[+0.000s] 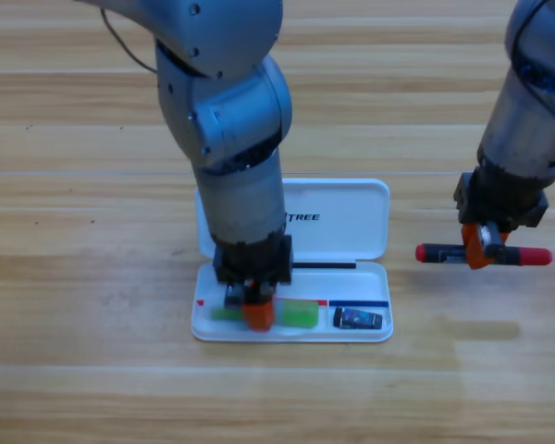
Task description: Clean up eraser and pencils
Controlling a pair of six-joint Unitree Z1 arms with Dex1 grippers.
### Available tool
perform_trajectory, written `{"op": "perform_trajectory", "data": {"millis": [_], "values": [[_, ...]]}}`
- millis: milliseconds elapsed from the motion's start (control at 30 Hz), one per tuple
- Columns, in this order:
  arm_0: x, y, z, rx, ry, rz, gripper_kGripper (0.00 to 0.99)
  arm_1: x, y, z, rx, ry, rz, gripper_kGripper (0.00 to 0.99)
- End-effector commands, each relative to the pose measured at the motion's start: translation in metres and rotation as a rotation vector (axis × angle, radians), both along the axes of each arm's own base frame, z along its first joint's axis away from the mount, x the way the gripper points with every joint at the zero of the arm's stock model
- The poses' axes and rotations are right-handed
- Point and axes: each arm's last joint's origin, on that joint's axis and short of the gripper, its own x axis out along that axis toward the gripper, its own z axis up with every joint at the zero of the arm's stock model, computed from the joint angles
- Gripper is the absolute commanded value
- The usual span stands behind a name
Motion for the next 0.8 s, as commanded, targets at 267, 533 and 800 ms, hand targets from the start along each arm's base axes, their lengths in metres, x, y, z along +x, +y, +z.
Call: {"op": "perform_trajectory", "data": {"millis": [267,533,800], "values": [[-0.008,-0.002,0.012,0.001,0.008,-0.012,0.99,-0.024,0.035,0.011,0.024,0.02,0.053,0.0],[-0.009,0.009,0.035,-0.017,-0.013,-0.005,0.989,-0.027,0.058,0.008,0.038,0.017,0.071,0.0],[-0.013,0.046,0.113,-0.138,-0.115,0.08,0.99,-0.028,0.102,-0.005,0.047,0.015,0.103,0.0]]}}
